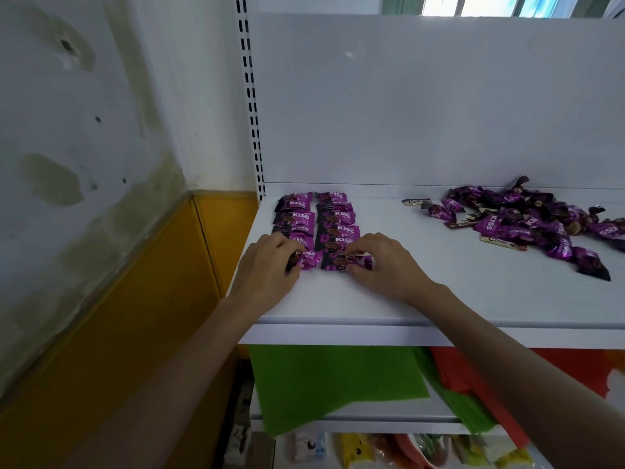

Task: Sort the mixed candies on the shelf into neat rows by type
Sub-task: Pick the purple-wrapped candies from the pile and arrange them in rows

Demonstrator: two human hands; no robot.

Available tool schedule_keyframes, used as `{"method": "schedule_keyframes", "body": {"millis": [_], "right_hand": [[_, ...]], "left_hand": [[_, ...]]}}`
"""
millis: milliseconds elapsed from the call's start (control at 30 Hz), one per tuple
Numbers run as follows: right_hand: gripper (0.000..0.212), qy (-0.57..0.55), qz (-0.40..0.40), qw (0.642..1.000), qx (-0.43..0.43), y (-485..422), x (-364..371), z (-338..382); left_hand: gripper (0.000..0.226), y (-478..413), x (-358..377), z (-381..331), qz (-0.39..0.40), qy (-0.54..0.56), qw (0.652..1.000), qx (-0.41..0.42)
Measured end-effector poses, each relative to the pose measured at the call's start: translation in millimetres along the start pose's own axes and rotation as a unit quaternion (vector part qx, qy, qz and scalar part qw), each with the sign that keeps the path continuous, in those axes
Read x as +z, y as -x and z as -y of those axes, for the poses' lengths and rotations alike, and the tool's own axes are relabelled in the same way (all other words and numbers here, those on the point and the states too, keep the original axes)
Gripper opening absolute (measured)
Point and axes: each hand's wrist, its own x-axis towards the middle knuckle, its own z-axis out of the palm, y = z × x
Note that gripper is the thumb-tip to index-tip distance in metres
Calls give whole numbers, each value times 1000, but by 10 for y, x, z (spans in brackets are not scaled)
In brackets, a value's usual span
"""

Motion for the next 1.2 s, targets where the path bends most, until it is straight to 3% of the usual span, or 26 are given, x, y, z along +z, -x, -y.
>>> {"method": "schedule_keyframes", "body": {"millis": [467, 900, 1067, 1200], "right_hand": [[29, -16, -56, 998, 2, -52, -177, -213], [30, 11, -126, 986, 108, 578, -972, -1493], [42, 60, -100, 982, 149, 789, -1342, -2217], [61, 128, 21, 978, 164, 908, -1530, -2712]], "left_hand": [[34, -185, -69, -189, -14, 29, 999, 2], [28, -850, 593, -1554, 40, 98, 988, 110], [38, -1225, 1056, -2221, 57, 121, 985, 109], [72, -1534, 1506, -2632, 113, 96, 988, 40]]}}
